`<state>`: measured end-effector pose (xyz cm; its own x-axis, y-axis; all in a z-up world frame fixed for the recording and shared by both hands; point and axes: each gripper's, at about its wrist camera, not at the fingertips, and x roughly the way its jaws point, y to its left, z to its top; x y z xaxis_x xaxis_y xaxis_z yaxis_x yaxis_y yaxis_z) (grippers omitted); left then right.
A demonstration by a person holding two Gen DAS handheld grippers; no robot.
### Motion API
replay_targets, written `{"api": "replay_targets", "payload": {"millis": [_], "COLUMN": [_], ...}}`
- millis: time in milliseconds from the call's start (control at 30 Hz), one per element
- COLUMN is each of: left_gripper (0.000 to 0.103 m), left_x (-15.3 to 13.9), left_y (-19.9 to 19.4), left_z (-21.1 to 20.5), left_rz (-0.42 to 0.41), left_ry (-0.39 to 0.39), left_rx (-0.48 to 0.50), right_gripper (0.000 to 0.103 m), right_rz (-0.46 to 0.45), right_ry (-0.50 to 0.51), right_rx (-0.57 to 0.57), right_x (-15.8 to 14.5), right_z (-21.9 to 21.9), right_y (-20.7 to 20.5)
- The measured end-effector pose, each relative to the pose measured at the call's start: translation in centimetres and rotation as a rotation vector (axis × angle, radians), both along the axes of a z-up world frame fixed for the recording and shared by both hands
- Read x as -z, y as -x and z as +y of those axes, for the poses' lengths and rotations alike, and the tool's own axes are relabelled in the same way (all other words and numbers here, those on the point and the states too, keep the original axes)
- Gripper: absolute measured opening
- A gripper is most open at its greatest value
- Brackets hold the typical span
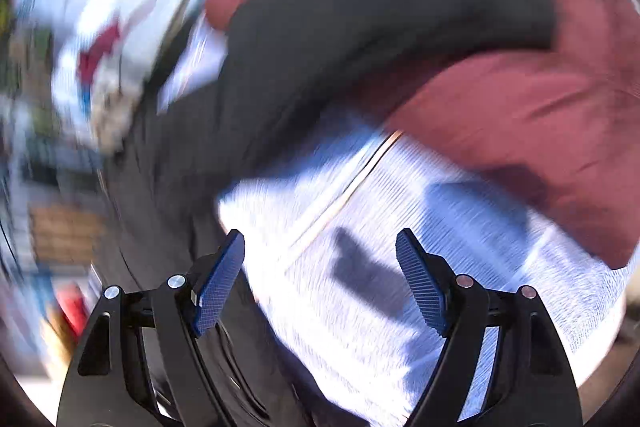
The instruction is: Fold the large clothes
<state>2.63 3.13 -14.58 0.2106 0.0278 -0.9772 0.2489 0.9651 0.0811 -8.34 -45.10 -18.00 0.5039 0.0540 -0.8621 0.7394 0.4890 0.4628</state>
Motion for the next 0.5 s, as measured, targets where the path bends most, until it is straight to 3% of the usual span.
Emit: {"api": "replay_targets", "payload": {"millis": [100,233,500], "left_gripper": [0.092,0.092,0.092], "left_x": [-0.8,-1.6,-2.0], "left_y": [0.6,0.7,2.0], "left_z": [-0.9,-1.9,-2.0], "left_rz": [-0.021,-0.046,-0.042], "left_ry": [-0.002,-0.008,-0.051], "left_rx": [0.026,0.051,0.058], "right_gripper": [0.078,0.078,0.078], "right_rz": [-0.109,-0.179,-0.238], "right_ry": [-0.078,-0.148,-0.239], "right_rx": [0.182,0.362,0.448], "right_x": [-0.9,-0.9,1.2], "right_z": [-4.7,-8.8,-10.6], "right_y": [2.4,4.7,4.6]}}
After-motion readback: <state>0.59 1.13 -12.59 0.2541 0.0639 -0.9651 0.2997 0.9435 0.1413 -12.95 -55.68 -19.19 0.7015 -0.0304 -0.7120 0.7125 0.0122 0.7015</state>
